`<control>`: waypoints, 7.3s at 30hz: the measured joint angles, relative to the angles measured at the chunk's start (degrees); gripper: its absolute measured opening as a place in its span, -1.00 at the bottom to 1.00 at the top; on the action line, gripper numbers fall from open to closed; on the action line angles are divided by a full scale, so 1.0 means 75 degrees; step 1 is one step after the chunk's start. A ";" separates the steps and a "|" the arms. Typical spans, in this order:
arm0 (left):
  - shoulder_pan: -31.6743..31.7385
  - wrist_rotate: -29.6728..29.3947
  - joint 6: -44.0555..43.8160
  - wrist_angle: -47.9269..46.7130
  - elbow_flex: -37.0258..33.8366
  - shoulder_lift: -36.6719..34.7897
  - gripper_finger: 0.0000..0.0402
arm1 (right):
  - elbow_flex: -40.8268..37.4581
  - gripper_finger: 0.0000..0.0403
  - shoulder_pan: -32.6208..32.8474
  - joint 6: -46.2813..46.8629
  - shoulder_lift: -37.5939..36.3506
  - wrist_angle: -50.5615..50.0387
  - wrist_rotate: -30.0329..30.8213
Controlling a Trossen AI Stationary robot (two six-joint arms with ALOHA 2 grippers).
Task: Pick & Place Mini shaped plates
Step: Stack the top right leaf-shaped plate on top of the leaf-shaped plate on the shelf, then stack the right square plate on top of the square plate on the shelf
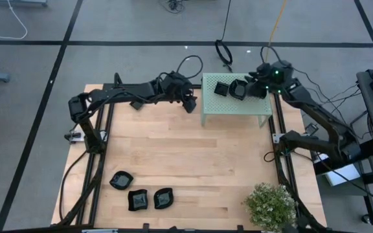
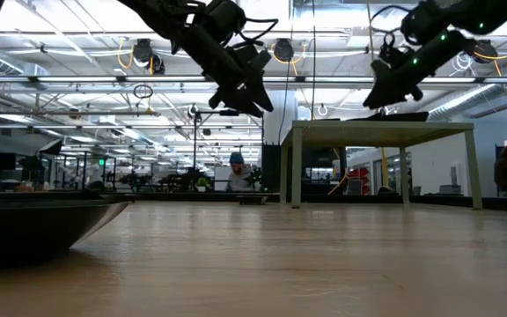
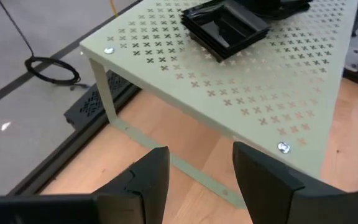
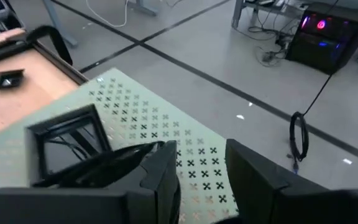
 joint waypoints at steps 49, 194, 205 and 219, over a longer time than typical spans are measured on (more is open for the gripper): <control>0.0438 0.0318 0.4094 -0.0437 0.0003 0.2255 -0.10 | -0.0898 -0.38 0.1209 0.0075 -0.1902 0.1713 0.0160; -0.5960 -0.1880 -0.2750 -0.1883 0.0009 -0.1725 -0.27 | -0.1557 -0.60 0.9505 -0.5208 0.4653 0.2431 0.3962; -0.5960 -0.1853 -0.2675 -0.1910 0.0009 -0.1725 -0.27 | -0.1592 -0.98 0.9501 -0.3335 0.4274 0.2323 0.3973; -0.5696 -0.1711 -0.2052 -0.2026 0.0009 -0.1768 -0.27 | -0.1589 -1.00 0.9477 -0.1363 0.0347 0.3171 0.4511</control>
